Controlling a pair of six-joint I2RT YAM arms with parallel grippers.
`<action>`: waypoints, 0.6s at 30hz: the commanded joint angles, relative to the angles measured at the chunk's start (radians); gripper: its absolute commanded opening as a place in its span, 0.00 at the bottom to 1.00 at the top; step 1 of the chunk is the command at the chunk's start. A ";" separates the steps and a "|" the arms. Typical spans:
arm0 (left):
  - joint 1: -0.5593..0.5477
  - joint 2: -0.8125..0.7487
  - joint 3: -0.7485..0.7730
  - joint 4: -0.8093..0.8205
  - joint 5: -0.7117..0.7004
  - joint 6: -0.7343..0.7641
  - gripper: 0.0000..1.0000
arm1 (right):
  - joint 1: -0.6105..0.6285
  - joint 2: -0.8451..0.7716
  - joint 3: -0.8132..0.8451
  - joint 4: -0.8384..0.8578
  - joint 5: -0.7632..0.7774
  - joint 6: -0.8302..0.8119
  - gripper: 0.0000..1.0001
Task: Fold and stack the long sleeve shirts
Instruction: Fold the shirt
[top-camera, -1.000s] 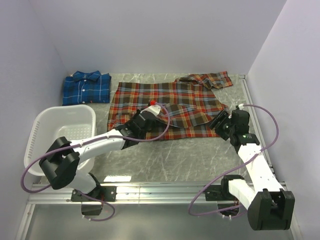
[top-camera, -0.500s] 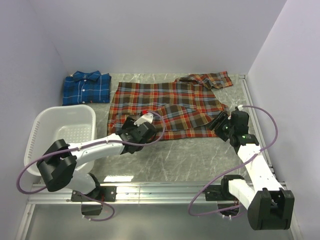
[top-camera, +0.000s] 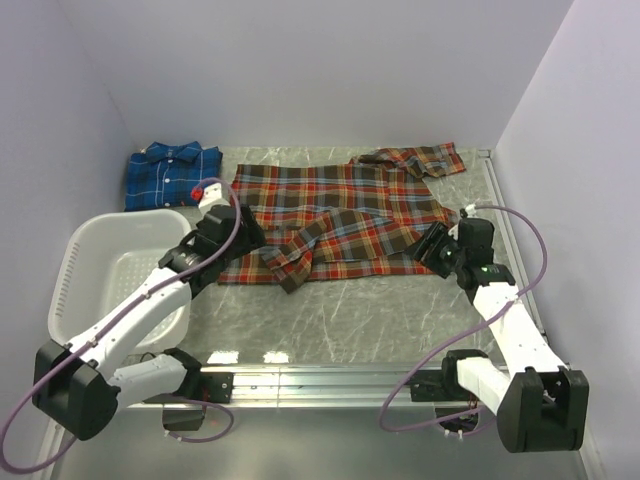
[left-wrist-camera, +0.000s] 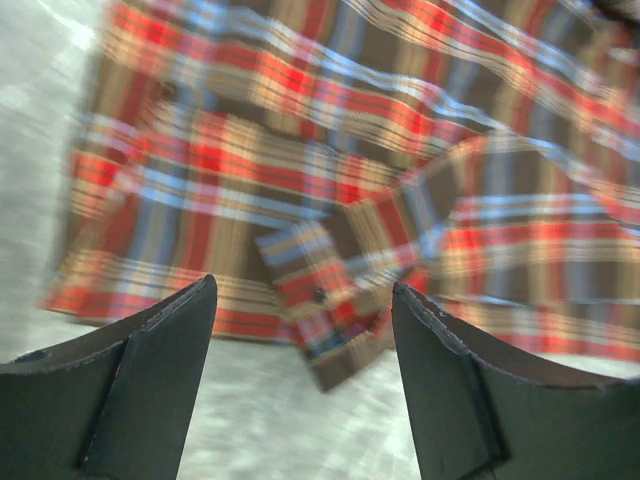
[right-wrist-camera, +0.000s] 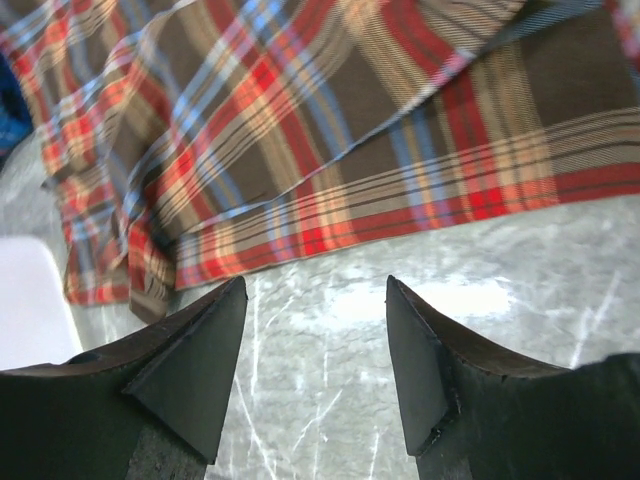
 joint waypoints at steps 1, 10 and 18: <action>0.061 -0.010 -0.029 0.069 0.191 -0.168 0.77 | 0.017 0.002 0.061 0.058 -0.046 -0.028 0.65; 0.214 0.218 -0.059 0.178 0.394 -0.314 0.68 | 0.039 0.062 0.063 0.076 -0.054 -0.028 0.65; 0.214 0.405 0.012 0.181 0.415 -0.329 0.55 | 0.039 0.079 0.048 0.084 -0.051 -0.025 0.65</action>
